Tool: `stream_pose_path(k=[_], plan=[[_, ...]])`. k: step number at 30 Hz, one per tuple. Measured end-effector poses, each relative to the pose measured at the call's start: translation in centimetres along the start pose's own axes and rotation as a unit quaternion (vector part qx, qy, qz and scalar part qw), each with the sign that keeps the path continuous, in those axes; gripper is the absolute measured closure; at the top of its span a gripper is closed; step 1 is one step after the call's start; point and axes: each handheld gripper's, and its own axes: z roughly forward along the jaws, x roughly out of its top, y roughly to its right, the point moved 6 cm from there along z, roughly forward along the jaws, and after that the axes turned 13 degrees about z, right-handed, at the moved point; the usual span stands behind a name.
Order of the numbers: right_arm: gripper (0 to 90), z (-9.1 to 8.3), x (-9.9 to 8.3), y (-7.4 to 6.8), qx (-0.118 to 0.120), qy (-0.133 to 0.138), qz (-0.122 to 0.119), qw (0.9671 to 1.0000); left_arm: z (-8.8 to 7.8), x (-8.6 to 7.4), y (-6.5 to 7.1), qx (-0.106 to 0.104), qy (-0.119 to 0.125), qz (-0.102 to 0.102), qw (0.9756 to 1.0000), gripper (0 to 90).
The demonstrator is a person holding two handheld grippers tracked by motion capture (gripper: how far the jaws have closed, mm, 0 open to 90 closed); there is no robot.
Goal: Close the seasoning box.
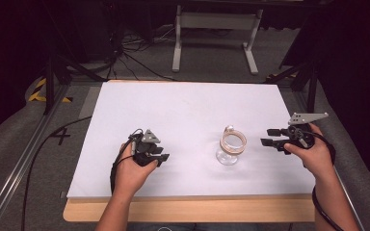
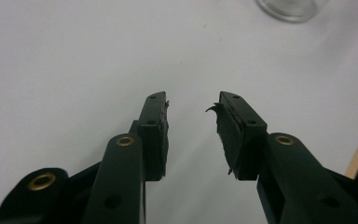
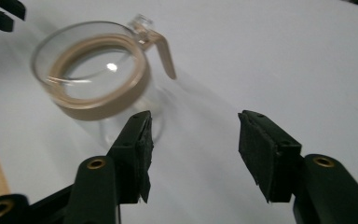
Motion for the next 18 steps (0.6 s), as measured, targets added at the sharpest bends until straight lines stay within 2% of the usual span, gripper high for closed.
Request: stream_pose_path(k=[2,4,5,6,7,12,16,18], plan=[[42.6,0.3,-0.5,1.3,-0.008,0.0,0.019,0.9998,0.3,-0.5,-0.5,0.006,-0.001,-0.007,1.0,62.1],[42.3,0.6,-1.0,2.3,-0.013,-0.001,0.035,0.9993,0.5,-1.2,-1.0,0.003,-0.005,-0.016,0.9998,61.6],[42.3,0.6,-1.0,2.3,-0.013,-0.001,0.035,0.9993,0.5,-1.2,-1.0,0.003,-0.005,-0.016,0.9998,61.1],[42.0,0.9,-1.5,3.2,-0.02,-0.003,0.038,0.9991,0.8,-1.4,-1.3,0.01,0.004,-0.024,0.9997,61.1],[41.8,1.2,-1.9,3.7,-0.024,-0.007,0.044,0.9987,0.8,-1.6,-1.6,0.01,0.002,-0.022,0.9997,60.5],[41.8,2.3,-3.4,5.5,-0.038,-0.026,0.046,0.9979,1.2,-2.4,-2.3,0.019,0.011,-0.042,0.9989,58.2],[41.6,2.6,-3.9,5.8,-0.039,-0.032,0.051,0.9974,1.2,-2.5,-2.6,0.024,0.01,-0.045,0.9987,54.1],[41.4,2.6,-3.8,5.7,-0.036,-0.03,0.049,0.9977,1.1,-2.4,-2.7,0.032,0.018,-0.049,0.9981,52.2]])
